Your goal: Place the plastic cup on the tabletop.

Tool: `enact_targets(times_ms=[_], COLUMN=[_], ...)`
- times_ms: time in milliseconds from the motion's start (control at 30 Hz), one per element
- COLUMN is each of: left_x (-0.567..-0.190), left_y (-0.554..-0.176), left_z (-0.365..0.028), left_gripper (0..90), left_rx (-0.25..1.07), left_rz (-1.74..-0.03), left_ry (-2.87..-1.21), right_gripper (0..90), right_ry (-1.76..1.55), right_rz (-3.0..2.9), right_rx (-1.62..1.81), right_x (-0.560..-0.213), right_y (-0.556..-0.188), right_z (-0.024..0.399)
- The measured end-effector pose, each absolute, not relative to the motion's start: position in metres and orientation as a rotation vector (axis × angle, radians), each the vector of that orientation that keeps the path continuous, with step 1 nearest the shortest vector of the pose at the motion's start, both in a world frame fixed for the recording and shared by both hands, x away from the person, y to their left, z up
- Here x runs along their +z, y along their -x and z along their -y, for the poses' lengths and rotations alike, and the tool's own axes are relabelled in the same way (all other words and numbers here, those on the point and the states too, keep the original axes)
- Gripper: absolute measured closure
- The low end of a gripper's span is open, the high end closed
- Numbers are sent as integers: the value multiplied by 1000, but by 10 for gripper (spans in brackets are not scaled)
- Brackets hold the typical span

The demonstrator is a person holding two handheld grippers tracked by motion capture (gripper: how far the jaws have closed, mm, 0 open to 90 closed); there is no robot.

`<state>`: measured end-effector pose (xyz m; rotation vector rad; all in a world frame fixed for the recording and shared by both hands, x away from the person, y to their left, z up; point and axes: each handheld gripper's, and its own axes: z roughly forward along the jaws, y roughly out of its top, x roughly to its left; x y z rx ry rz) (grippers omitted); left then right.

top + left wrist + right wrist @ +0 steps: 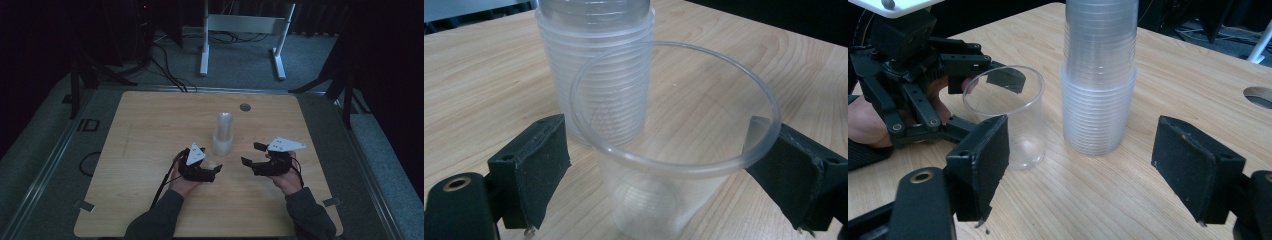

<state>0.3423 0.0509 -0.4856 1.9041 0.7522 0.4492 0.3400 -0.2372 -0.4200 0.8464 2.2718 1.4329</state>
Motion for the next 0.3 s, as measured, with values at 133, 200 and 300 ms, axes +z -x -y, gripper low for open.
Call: enact_targets(times_ms=[133, 200, 300], left_x=[-487, -487, -487], left_y=[-341, -341, -340], left_z=[-51, -52, -53], left_gripper=[105, 104, 103], left_rx=[445, 440, 438], left_rz=[-754, -756, -758], left_ry=[-1910, -1910, -1915], right_gripper=[229, 229, 229], right_ry=[-847, -848, -851], right_rz=[-2271, -2271, -2270], right_rx=[1433, 1432, 1433], right_x=[-420, -420, -420], right_y=[-340, -340, -340], right_z=[237, 238, 238])
